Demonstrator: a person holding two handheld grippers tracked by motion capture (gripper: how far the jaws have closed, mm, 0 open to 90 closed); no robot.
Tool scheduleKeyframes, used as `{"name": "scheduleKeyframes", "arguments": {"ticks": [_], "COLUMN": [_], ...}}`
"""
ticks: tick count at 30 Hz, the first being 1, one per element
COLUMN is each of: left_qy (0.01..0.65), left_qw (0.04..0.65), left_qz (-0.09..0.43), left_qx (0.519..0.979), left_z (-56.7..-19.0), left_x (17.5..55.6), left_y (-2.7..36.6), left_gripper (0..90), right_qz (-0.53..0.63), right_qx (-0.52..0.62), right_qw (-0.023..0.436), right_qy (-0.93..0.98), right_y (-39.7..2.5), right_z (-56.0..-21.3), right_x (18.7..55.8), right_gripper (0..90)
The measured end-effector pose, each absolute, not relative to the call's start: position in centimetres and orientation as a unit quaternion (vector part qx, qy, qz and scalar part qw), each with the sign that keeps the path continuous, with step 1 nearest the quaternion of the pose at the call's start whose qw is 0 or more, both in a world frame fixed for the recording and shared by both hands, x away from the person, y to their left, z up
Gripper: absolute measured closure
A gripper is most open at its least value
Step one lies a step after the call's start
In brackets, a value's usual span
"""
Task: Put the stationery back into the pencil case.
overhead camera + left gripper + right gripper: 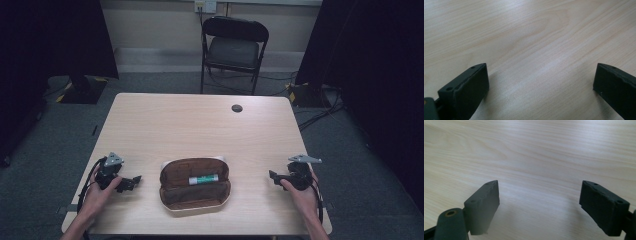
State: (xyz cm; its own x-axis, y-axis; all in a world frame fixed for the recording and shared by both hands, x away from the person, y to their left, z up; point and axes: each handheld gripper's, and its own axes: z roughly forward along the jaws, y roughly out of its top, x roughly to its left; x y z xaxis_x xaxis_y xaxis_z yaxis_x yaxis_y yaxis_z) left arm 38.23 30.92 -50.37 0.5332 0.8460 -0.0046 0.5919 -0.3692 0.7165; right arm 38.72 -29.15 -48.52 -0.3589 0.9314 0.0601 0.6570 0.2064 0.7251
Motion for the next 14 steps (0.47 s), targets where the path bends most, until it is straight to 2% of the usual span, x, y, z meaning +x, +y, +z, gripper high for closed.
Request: {"name": "scheduleKeyframes", "arguments": {"ticks": [5,7,9,14], "left_qy": [0.446,0.446,0.446,0.445], "left_qw": [0.342,0.342,0.341,0.34], "left_qz": [0.186,0.186,0.186,0.186], "left_qx": [0.806,0.806,0.806,0.807], "left_z": [-50.4,-50.4,-50.4,-50.3], "left_x": [38.2,38.2,38.3,38.3], "left_y": [30.9,30.9,30.9,30.9], "left_gripper": [0.0,0.0,0.0,0.0], "right_qz": [0.318,0.318,0.32,0.323], "right_qx": [0.536,0.536,0.531,0.533], "right_qw": [0.2,0.206,0.234,0.24], "right_qy": [0.756,0.755,0.749,0.744], "right_y": [-29.3,-29.2,-28.8,-28.6], "right_z": [-49.3,-49.4,-49.8,-50.0], "right_x": [38.9,38.9,38.5,38.4], "right_gripper": [14.8,14.8,14.1,13.6]}}
